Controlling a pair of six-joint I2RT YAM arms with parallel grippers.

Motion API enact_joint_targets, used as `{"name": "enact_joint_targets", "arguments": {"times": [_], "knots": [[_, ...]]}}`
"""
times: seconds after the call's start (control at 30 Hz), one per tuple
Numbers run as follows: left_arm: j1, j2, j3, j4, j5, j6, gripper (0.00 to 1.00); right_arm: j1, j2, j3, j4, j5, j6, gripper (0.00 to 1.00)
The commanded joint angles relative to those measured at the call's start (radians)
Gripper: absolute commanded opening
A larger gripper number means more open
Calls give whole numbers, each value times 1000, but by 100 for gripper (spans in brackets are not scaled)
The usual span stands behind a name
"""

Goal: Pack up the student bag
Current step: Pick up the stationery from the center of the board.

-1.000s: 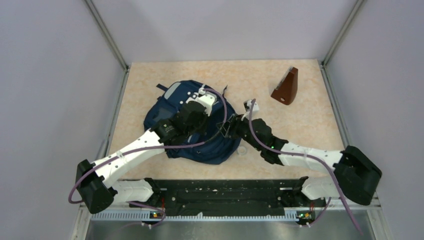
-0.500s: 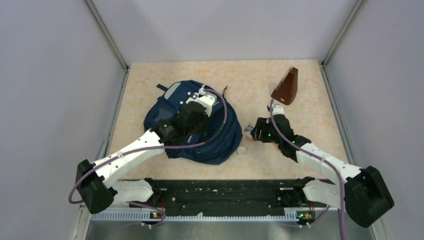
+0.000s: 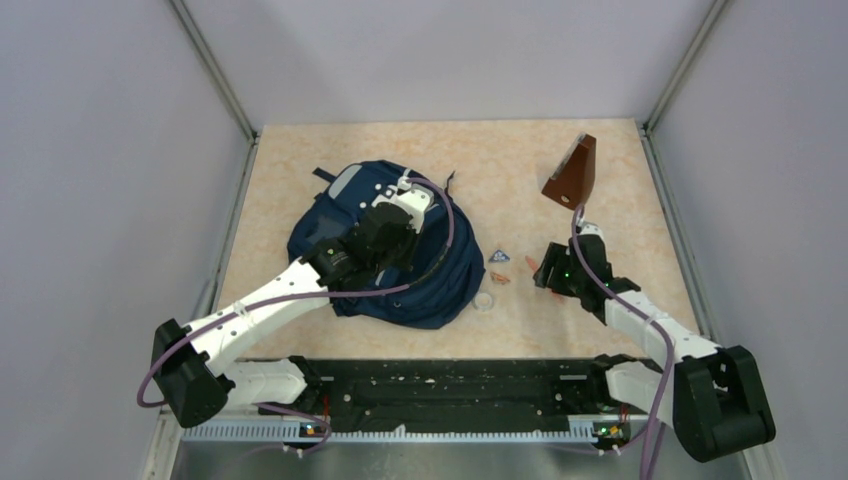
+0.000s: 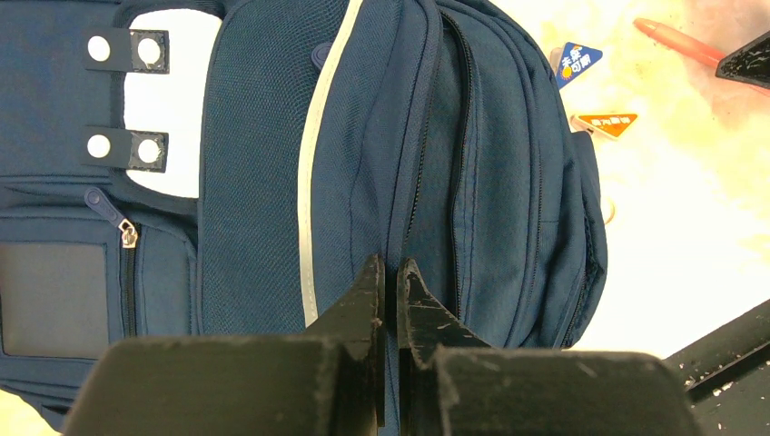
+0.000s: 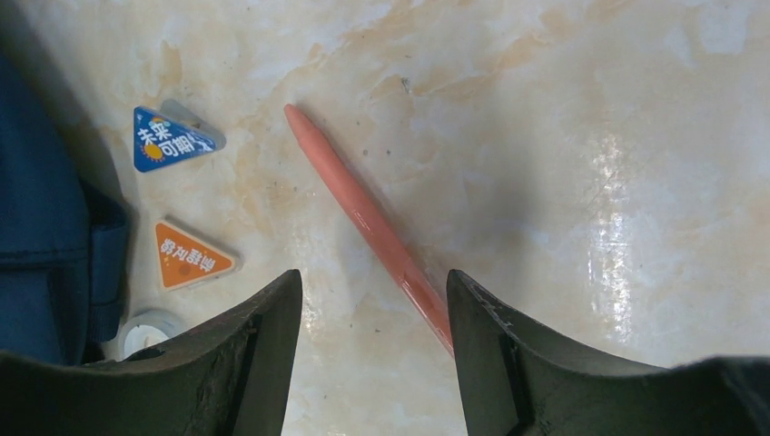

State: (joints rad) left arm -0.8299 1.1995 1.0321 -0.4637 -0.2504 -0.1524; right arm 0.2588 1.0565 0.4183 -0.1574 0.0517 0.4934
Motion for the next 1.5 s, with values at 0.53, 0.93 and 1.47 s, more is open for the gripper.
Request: {"name": "enact_joint_targets", "arguments": {"times": [0.53,0.93,1.47], "knots": [[2,-28,14,69,15,11,0,-1,45,6,-23,-85,-15,50],[3,-18,13,68,12,11,0,119,208,112,-41,59,-26,47],[3,-19,14,68,16,11,0,209,311,174,-77,182,-14,34]]}}
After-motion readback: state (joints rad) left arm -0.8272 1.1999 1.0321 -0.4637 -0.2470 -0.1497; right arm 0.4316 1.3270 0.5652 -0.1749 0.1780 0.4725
